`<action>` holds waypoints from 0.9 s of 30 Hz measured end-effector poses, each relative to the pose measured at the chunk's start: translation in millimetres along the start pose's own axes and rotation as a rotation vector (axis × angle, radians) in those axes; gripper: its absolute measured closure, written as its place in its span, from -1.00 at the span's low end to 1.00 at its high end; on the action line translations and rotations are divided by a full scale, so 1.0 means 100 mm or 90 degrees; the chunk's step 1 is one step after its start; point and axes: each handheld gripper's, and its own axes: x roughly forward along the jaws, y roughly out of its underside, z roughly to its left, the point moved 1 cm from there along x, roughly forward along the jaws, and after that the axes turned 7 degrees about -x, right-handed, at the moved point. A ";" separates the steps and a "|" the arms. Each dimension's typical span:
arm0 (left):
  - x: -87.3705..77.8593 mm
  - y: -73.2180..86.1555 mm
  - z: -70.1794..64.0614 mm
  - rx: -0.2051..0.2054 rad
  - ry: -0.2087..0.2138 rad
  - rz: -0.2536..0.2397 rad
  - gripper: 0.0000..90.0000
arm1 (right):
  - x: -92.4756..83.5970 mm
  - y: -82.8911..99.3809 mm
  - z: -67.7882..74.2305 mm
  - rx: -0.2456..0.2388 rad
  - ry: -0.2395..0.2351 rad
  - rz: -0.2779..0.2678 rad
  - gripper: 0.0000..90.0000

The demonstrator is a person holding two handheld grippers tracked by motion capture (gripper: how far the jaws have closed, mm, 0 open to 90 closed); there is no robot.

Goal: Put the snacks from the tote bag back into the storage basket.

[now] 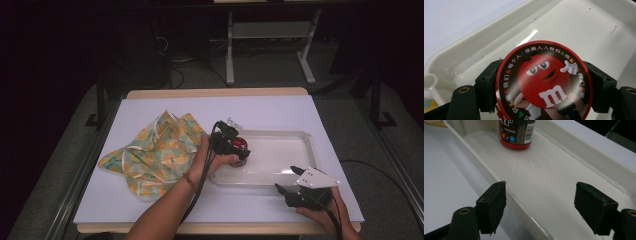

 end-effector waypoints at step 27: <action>0.06 0.01 -0.02 -0.007 -0.015 -0.009 -0.44 | 0.00 0.00 0.00 -0.001 -0.001 -0.002 -0.45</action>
